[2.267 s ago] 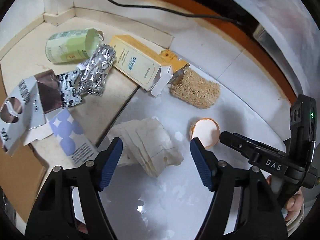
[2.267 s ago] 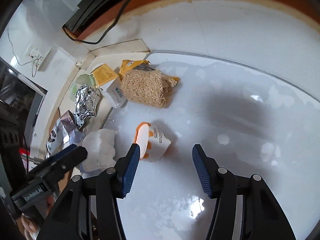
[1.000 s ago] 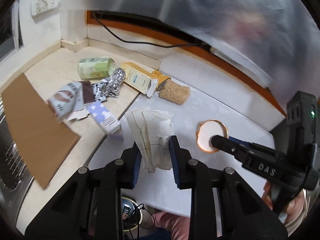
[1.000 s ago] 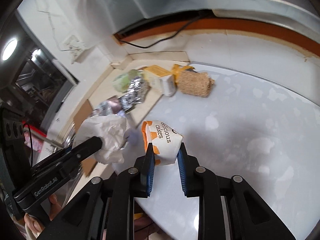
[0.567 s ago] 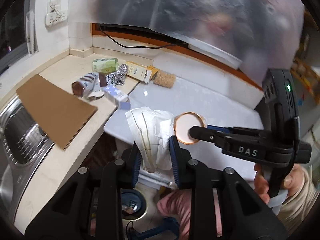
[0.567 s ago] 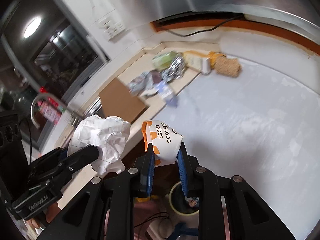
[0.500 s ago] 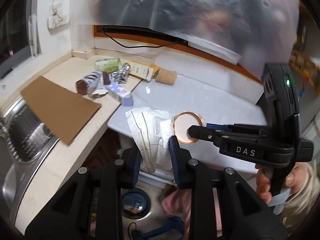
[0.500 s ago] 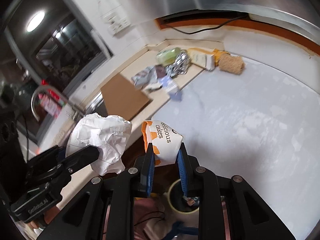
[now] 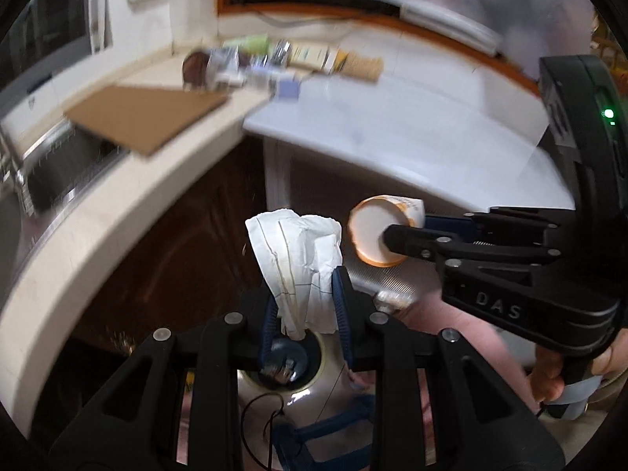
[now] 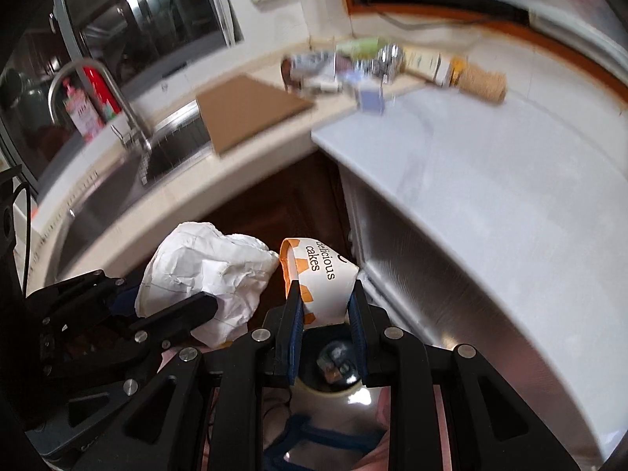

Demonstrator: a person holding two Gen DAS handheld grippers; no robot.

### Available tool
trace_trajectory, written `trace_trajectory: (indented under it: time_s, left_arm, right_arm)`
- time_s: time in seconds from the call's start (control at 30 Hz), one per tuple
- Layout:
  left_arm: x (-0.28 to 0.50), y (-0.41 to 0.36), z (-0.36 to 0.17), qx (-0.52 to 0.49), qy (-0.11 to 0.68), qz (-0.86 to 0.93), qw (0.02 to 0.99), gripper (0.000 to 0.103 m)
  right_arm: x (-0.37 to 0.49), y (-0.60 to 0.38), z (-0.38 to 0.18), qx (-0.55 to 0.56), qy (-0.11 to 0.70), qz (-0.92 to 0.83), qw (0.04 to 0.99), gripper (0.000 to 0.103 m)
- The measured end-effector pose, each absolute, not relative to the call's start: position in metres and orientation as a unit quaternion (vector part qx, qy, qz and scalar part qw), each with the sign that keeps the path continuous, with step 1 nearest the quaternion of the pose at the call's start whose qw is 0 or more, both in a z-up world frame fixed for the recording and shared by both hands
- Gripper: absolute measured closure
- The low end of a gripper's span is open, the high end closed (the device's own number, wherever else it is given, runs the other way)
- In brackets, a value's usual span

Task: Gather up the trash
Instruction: 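Lower both items into the floor bin and open both grippers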

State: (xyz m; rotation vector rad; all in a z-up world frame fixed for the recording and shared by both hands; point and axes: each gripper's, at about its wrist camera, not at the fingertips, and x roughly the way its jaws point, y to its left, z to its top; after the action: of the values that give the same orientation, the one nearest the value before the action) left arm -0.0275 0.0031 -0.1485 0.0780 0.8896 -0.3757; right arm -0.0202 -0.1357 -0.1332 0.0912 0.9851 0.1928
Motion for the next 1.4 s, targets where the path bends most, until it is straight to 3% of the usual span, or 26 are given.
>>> trace_trajectory:
  time_s: [0.8, 1.2, 1.4]
  left_arm:
    - [0.023, 0.046, -0.426, -0.018, 0.579, -0.102, 0.808, 0.079]
    - [0.044, 0.043, -0.478, -0.010, 0.624, -0.081, 0.777, 0.078]
    - [0.043, 0.045, -0.478, -0.017, 0.633, -0.086, 0.769, 0.077]
  right_arm:
    - [0.025, -0.103, -0.410, 0.023, 0.592, 0.092, 0.801, 0.082]
    - [0.046, -0.105, -0.478, 0.037, 0.647, 0.070, 0.758, 0.081]
    - [0.061, -0.106, -0.494, 0.051, 0.660, 0.066, 0.746, 0.081]
